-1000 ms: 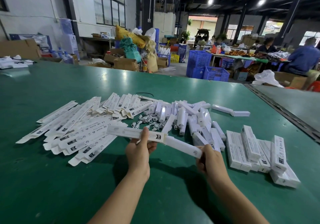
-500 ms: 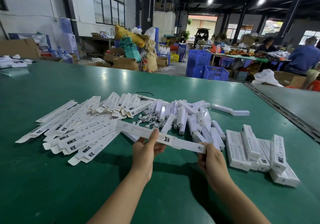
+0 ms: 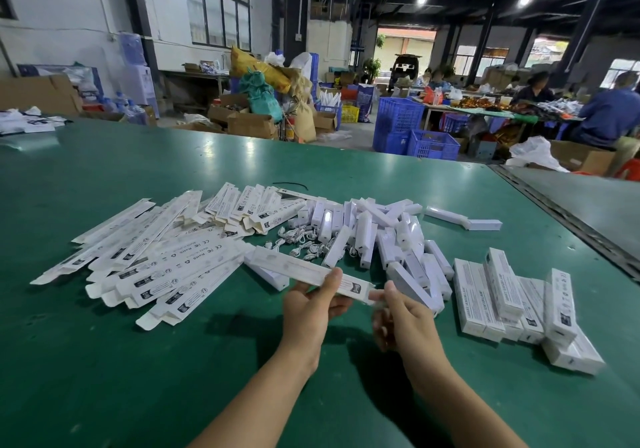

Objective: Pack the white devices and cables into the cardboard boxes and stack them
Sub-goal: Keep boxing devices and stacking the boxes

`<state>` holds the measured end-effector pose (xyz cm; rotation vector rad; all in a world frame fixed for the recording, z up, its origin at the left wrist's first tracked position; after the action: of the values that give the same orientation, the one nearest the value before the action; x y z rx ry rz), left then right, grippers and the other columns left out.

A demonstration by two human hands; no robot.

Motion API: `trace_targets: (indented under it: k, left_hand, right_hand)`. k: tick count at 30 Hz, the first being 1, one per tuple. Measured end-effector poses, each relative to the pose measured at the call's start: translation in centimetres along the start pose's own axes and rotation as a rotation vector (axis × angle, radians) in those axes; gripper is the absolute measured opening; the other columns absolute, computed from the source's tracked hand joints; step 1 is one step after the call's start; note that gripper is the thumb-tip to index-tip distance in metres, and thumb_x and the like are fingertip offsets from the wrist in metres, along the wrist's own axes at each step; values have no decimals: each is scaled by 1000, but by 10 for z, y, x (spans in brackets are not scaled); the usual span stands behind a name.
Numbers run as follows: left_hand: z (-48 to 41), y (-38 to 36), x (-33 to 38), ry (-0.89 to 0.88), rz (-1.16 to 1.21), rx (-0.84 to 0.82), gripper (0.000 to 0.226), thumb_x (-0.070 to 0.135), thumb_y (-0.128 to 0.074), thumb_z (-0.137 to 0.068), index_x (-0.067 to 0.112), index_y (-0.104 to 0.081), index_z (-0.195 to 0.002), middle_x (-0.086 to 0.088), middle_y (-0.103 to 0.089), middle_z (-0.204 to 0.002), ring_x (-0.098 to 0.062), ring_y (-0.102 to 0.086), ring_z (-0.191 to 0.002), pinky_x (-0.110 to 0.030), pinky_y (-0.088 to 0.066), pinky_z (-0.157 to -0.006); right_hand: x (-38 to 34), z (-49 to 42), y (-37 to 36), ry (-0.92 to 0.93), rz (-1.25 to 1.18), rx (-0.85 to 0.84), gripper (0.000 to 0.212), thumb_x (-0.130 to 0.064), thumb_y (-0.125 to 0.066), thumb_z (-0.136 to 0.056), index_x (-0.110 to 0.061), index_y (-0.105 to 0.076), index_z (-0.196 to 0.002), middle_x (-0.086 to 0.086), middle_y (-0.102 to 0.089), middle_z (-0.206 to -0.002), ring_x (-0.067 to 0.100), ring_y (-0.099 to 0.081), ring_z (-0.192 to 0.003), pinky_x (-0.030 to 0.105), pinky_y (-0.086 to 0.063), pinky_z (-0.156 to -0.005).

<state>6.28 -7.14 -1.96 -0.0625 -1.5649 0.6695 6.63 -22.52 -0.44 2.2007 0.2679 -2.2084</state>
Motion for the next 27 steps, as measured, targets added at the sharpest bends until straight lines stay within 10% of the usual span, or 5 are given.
trace_targets:
  k: [8,12,15,19,27]
  left_hand:
    - [2,-8,-6,74,-17,-136,40,36,-71,-87,1,-67,-105,-20,-76,-95,-36,-74,-89,-38,-61,-77]
    - [-7,1,11,-76,46,-35,44,38,-72,-77,2,-67,-101,-13,-77,-89,-27,-75,-79,-27,-58,-65]
    - [-22,30,28,-231,96,265,32,26,-71,-87,0,-65,-104,-12,-76,-85,-17,-72,-66,-23,-58,-58]
    - [-39,58,31,-233,149,463,25,22,-65,-96,-1,-62,-105,-20,-73,-91,-17,-69,-66,-21,-56,-56]
    - [-45,65,30,-223,251,553,21,21,-64,-97,5,-55,-109,-20,-72,-98,-20,-69,-68,-20,-56,-55]
  right_hand:
    - [6,9,-25,-176,-149,-556,40,-61,-73,-76,-28,-64,-96,15,-60,-60,22,-51,-37,23,-42,-38]
    - [11,-2,-22,-99,-146,-351,43,-52,-69,-81,-26,-64,-115,13,-56,-55,22,-49,-37,24,-41,-39]
    - [9,-17,-17,209,379,-7,18,-37,-60,-94,-21,-67,-99,-5,-60,-63,13,-53,-52,29,-46,-55]
    - [16,-37,-48,383,1215,-77,27,-38,-47,-100,-26,-66,-115,-8,-54,-124,19,-62,-100,33,-50,-83]
    - [29,-95,-97,391,1473,-92,44,-23,-35,-102,-30,-28,-145,-3,-31,-153,37,-64,-91,39,-45,-64]
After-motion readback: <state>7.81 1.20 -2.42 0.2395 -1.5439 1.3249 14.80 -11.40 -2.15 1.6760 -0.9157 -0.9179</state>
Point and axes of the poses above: each hand's wrist, its own z-axis away from the middle knuckle, its own y-axis out of the back of the hand, x = y × z, the point moved 5 cm from there along -z, towards the middle knuckle
